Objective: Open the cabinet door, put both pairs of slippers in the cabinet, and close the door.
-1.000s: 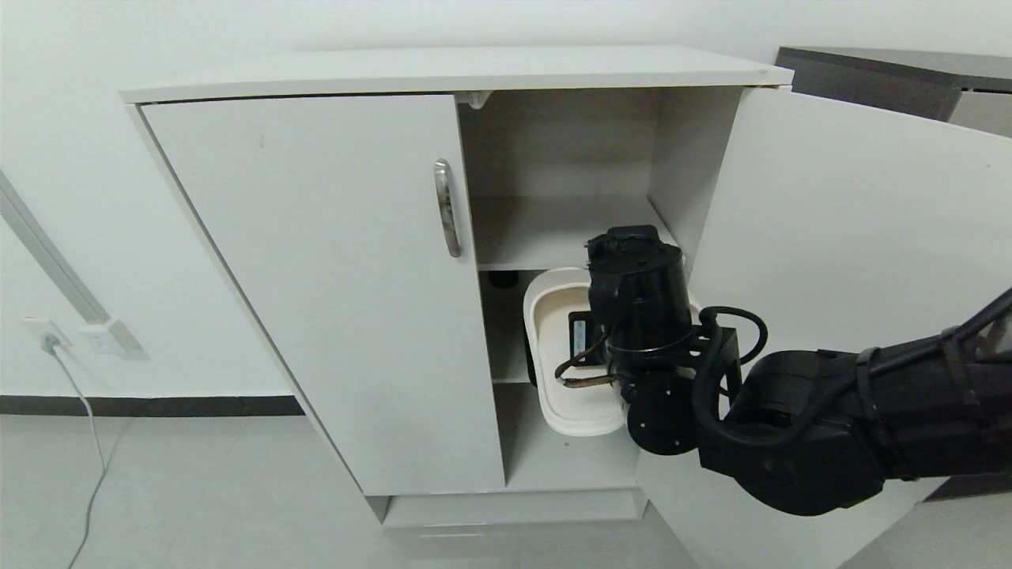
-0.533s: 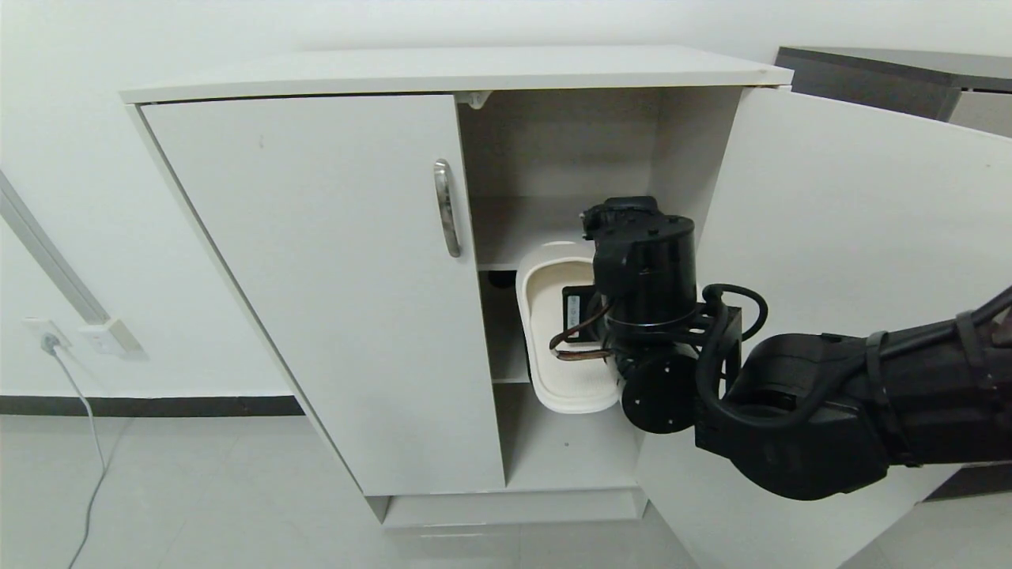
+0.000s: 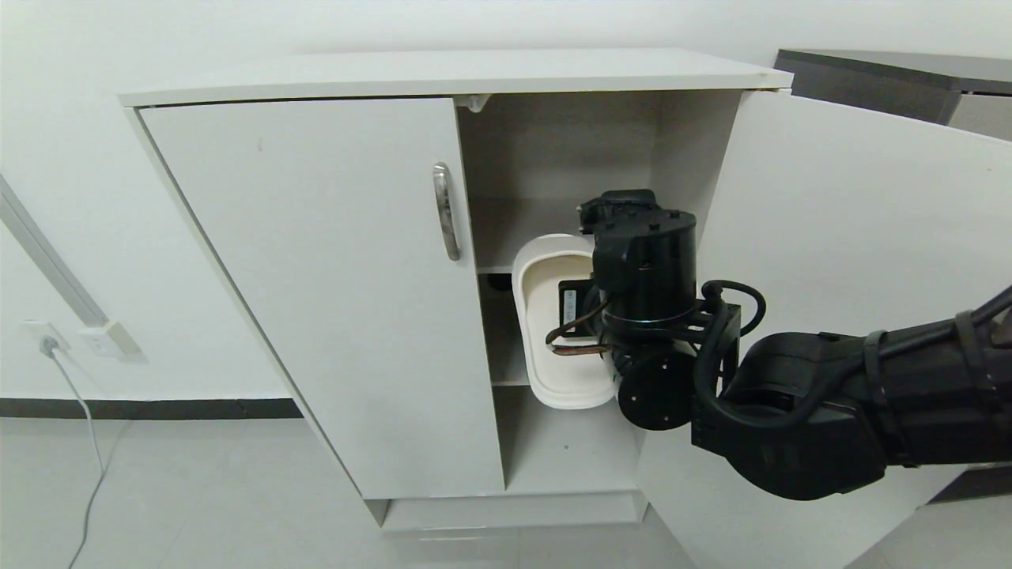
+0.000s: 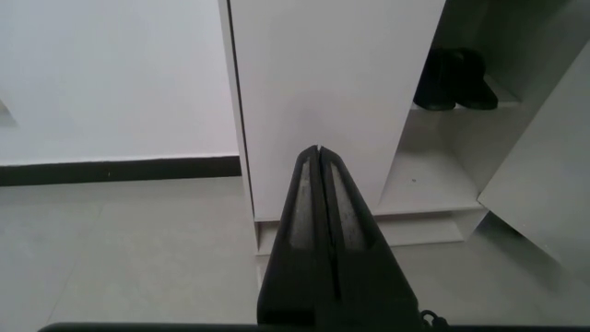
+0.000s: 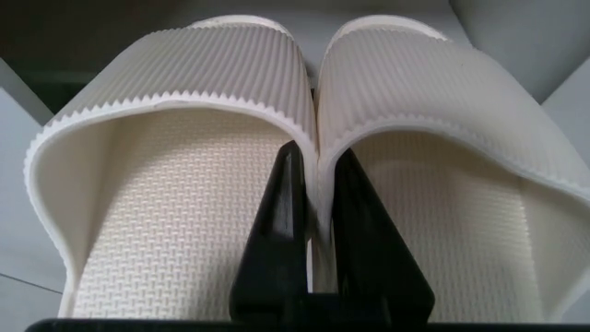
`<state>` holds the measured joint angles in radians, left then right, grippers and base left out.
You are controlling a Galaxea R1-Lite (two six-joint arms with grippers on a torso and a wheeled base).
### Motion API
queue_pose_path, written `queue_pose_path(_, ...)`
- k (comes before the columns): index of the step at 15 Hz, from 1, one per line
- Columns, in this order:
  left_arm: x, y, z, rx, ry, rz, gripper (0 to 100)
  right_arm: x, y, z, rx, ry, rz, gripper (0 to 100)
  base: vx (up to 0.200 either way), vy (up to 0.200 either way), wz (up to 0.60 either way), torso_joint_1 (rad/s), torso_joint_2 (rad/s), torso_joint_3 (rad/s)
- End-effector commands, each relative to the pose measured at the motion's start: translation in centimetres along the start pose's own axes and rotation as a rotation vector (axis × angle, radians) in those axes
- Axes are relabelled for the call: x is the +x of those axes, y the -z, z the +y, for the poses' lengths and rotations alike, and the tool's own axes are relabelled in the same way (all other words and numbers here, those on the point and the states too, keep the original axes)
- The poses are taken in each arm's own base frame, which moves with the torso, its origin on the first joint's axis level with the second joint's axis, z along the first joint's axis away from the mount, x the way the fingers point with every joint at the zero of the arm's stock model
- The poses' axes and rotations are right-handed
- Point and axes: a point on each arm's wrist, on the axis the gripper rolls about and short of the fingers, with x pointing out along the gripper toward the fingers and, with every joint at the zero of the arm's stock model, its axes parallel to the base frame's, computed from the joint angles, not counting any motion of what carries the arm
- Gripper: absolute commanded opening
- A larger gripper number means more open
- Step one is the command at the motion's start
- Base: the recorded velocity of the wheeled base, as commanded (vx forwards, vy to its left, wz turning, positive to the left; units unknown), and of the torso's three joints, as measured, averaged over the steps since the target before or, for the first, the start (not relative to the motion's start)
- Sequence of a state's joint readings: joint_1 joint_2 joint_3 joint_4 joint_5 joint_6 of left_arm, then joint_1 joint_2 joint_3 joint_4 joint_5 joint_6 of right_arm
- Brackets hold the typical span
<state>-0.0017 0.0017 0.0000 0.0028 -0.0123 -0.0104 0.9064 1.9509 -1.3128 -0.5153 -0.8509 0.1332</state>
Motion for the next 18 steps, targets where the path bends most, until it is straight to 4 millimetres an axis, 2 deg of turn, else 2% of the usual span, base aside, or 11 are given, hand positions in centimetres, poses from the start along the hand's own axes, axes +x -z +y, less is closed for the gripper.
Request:
queue_pose_path(1, 0.0, 0.0, 0.0, 0.000, 0.000, 0.000, 0, 0.0, 0.0, 0.0, 0.000, 0.000, 0.000, 0, 0.200, 0.000, 0.00, -0.002, -0.01, 0.002)
queue_pose_path(6, 0.0, 0.0, 0.0, -0.002, 0.000, 0.000, 0, -0.2, 0.1, 0.1, -0.001, -0.006, 0.001, 0, 0.200, 0.000, 0.00, 0.004, 0.00, 0.002)
queue_pose_path(11, 0.0, 0.0, 0.0, 0.000, 0.000, 0.000, 0, -0.5, 0.2, 0.5, -0.023, -0.018, 0.003, 0, 0.000, 0.000, 0.00, 0.000, 0.00, 0.000)
queue_pose_path(13, 0.0, 0.0, 0.0, 0.000, 0.000, -0.001, 0, 0.2, 0.5, 0.4, -0.031, -0.013, 0.008, 0, 0.000, 0.000, 0.00, 0.000, 0.00, 0.000)
queue_pose_path(18, 0.0, 0.0, 0.0, -0.002, 0.000, -0.001, 0, 3.5, -0.3, 0.1, -0.044, -0.037, 0.019, 0, 0.000, 0.000, 0.00, 0.000, 0.00, 0.000)
